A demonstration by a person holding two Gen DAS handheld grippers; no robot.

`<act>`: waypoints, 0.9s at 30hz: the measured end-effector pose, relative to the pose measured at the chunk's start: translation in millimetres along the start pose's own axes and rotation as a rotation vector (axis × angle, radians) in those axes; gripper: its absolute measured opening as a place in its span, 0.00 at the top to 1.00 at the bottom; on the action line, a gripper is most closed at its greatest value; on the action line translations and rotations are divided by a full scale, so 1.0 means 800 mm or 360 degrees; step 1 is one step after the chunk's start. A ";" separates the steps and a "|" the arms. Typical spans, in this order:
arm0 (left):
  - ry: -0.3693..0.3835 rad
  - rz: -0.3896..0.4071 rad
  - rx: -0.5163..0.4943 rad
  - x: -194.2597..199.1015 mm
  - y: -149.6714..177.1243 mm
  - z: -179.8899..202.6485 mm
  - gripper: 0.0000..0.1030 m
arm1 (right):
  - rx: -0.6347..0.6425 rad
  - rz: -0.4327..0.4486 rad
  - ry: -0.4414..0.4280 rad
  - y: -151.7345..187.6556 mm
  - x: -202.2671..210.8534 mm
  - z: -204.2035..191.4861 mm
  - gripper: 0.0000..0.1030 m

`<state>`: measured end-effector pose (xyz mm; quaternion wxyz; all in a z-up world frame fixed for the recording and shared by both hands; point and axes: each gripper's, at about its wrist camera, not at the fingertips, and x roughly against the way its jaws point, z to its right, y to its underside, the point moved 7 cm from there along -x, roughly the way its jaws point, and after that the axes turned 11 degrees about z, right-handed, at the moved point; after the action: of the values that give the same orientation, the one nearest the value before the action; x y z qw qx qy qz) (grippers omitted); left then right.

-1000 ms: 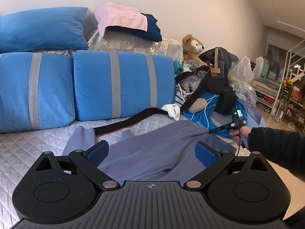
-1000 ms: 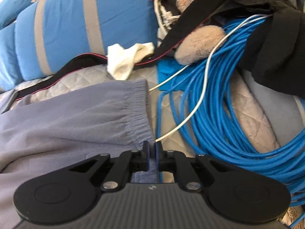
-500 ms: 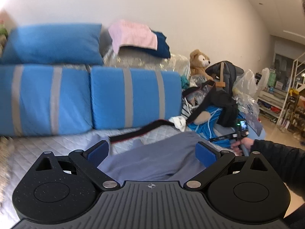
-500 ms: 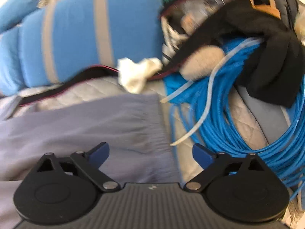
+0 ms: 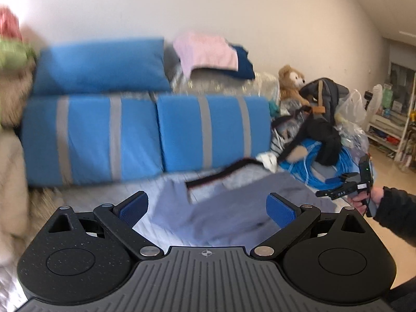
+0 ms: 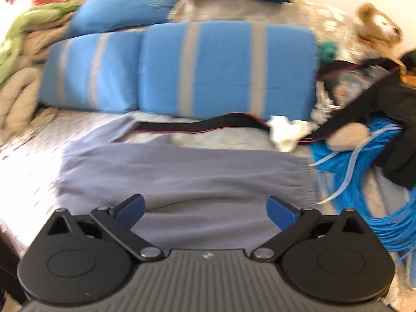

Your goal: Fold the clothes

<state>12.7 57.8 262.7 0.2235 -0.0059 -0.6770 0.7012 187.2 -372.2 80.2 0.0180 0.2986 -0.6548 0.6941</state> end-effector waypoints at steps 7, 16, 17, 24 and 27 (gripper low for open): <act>0.0134 -0.0048 0.0366 -0.099 0.092 -0.030 0.03 | 0.0198 -0.0010 -0.0229 0.044 -0.011 -0.144 0.00; 0.0173 -0.0146 0.0723 -0.189 0.194 -0.051 0.03 | 0.0585 0.0047 -0.0336 0.090 -0.086 -0.308 0.05; 0.0167 -0.0163 0.0728 -0.192 0.202 -0.054 0.03 | 0.0608 0.0056 -0.0343 0.093 -0.095 -0.321 0.05; 0.0157 -0.0122 0.0809 -0.192 0.236 -0.089 0.03 | 0.0750 0.0159 -0.0313 0.067 -0.152 -0.360 0.08; 0.0173 -0.0108 0.0862 -0.197 0.244 -0.097 0.03 | 0.0862 0.0171 -0.0307 0.061 -0.177 -0.373 0.14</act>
<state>118.9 84.1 23.7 0.2764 0.0392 -0.4517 0.8474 166.9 -53.1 -15.2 -0.1614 0.3220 -0.4591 0.8120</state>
